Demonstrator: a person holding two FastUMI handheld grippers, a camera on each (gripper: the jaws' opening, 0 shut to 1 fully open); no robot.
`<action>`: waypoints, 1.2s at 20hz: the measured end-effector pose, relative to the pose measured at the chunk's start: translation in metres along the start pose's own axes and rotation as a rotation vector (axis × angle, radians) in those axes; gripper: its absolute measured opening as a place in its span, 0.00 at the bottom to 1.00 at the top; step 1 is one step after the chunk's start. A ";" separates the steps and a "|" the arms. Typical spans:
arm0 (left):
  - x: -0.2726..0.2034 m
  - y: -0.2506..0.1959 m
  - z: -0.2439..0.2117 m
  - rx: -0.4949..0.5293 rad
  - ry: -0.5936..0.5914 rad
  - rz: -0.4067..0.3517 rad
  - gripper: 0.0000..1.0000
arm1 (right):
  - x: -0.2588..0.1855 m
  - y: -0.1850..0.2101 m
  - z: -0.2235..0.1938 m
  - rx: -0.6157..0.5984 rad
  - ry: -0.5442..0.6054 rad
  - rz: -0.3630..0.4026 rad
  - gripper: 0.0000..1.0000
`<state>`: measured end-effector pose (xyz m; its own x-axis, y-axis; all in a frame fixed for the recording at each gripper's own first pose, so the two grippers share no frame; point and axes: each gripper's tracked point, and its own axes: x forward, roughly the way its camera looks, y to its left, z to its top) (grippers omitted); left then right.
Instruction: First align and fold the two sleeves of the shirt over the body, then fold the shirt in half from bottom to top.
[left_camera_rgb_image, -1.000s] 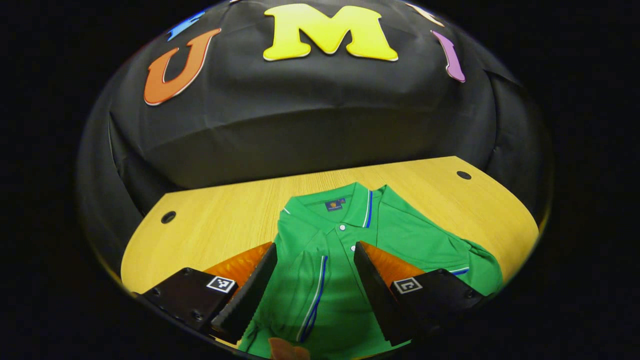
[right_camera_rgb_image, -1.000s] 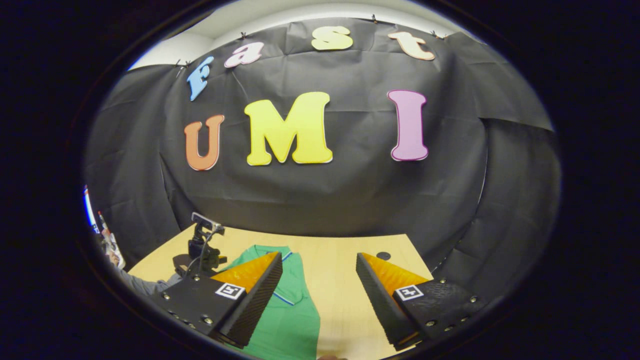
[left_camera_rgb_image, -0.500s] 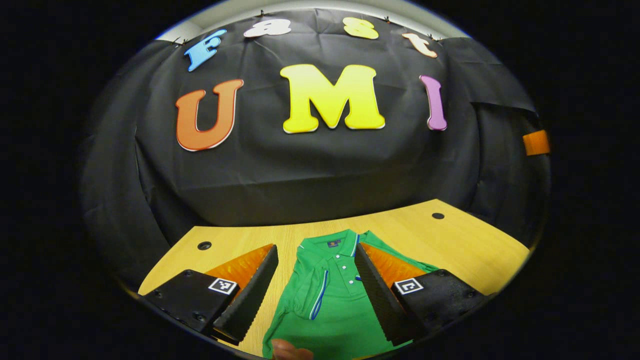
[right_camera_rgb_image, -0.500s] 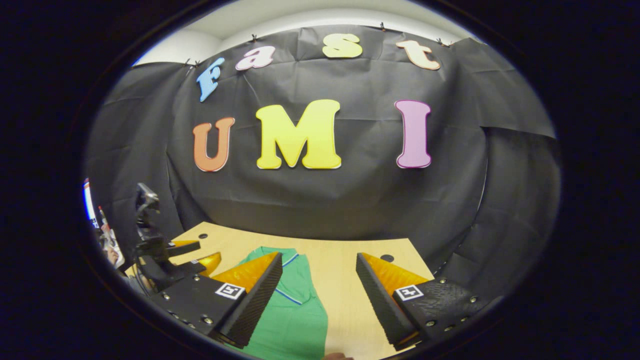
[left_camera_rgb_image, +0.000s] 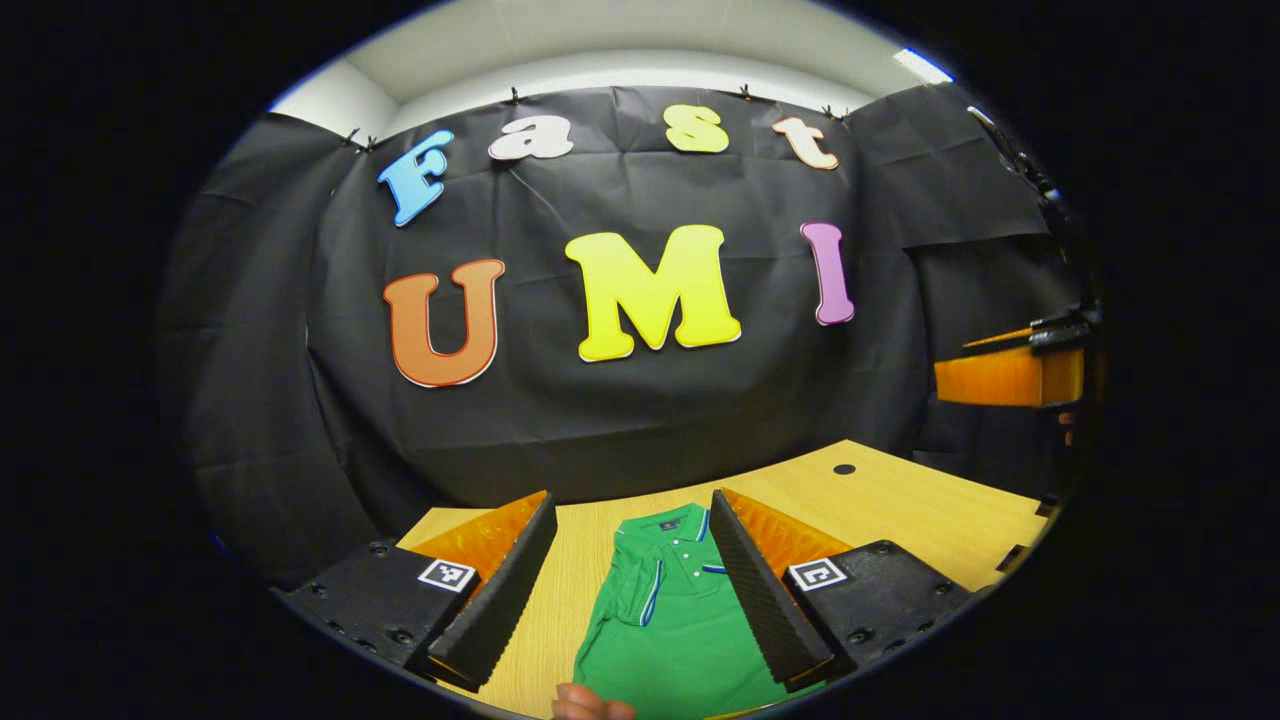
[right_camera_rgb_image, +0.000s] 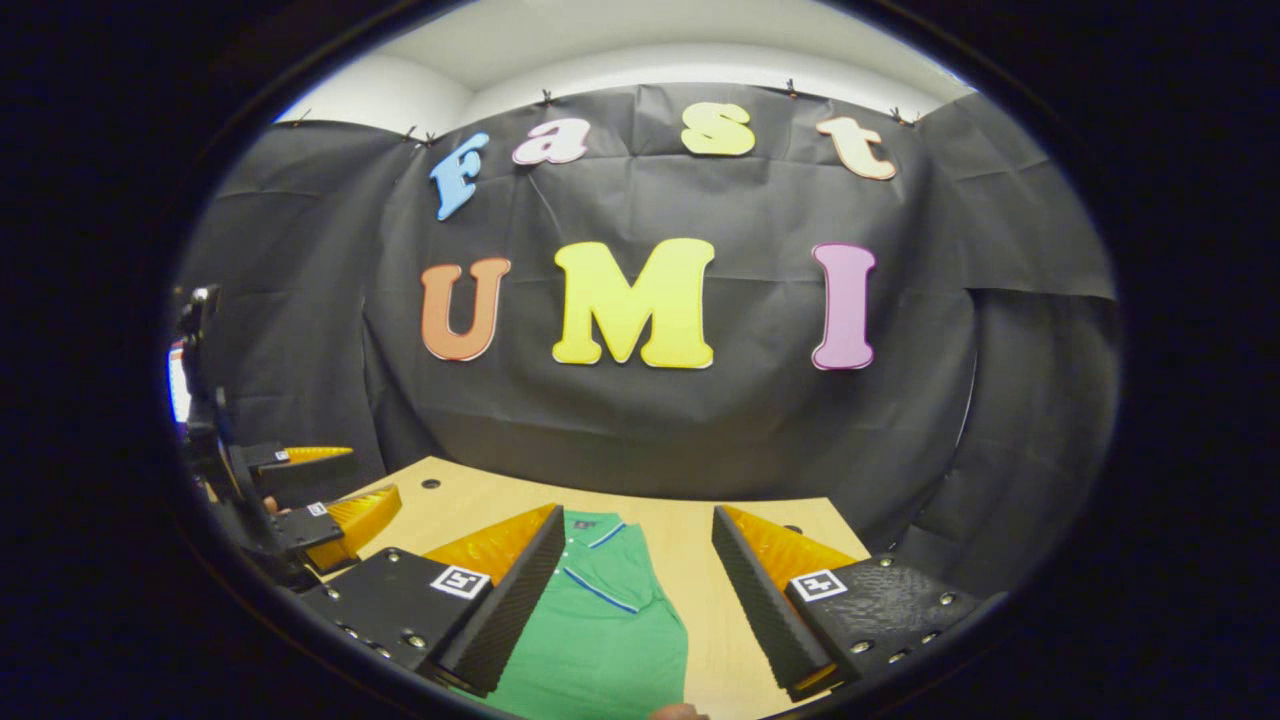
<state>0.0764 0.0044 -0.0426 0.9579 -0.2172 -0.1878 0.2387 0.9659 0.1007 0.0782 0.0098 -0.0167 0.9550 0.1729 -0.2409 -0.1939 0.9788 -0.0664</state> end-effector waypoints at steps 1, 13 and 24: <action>-0.010 0.001 -0.001 0.001 0.002 0.001 0.98 | -0.005 0.003 -0.005 -0.007 0.006 -0.003 0.94; -0.097 0.016 -0.130 -0.173 0.303 0.064 0.98 | -0.053 0.015 -0.127 -0.044 0.232 -0.036 0.93; -0.147 0.005 -0.283 -0.264 0.691 0.111 0.99 | -0.089 -0.012 -0.319 0.079 0.722 -0.106 0.94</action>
<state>-0.1079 0.0809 -0.2906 0.6350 -0.0624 -0.7700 0.0168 0.9976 -0.0670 -0.0760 -0.0522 -0.3038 0.5769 -0.0118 -0.8167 -0.0664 0.9959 -0.0613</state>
